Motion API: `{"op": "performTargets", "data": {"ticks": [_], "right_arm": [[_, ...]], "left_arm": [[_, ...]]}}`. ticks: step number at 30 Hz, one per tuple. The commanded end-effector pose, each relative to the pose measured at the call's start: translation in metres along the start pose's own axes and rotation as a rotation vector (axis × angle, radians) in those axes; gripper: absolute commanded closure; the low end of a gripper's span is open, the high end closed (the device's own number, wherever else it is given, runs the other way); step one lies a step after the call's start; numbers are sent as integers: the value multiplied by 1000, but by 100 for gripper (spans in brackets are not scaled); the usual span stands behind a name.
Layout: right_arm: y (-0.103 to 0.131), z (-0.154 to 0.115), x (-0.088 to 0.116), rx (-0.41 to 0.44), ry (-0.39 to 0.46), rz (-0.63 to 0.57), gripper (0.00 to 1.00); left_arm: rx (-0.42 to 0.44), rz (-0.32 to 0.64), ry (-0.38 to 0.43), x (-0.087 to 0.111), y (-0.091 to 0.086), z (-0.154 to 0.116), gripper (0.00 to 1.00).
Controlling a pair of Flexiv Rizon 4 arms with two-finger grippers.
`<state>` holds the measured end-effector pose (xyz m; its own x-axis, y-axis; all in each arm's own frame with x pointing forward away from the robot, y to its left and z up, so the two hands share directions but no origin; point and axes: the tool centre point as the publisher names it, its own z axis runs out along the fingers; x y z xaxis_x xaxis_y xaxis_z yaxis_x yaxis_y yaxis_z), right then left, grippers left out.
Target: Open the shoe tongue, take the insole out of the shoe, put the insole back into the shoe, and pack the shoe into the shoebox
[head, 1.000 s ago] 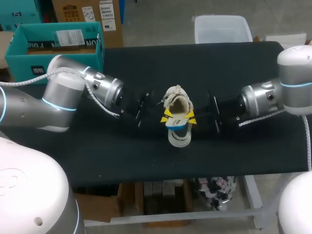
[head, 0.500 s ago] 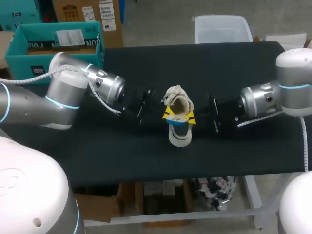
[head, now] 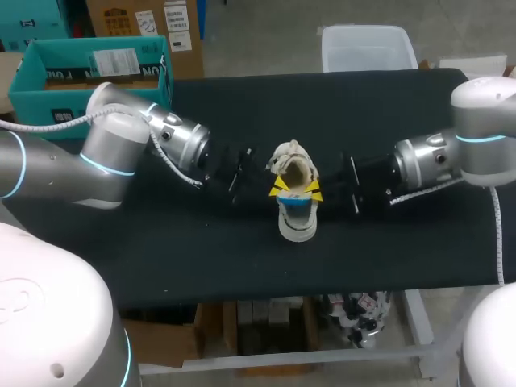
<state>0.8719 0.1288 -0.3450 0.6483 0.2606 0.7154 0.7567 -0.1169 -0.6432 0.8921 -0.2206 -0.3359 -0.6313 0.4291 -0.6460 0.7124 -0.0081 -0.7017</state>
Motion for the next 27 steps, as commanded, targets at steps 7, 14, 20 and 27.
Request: {"op": "performTargets", "data": {"ticks": [7,14,20,27], "right_arm": [[-18,-3,2,-22,-2,-17,57],[-33,-4,2,-37,-9,-26,67],[-31,2,1,-18,-13,-31,89],[-33,4,-3,-1,-18,-27,100]], "left_arm": [[5,0,-5,2,3,2,100],[3,-3,-14,4,2,3,100],[-4,-5,-17,4,1,3,100],[-26,-11,-26,3,-3,-2,95]]}}
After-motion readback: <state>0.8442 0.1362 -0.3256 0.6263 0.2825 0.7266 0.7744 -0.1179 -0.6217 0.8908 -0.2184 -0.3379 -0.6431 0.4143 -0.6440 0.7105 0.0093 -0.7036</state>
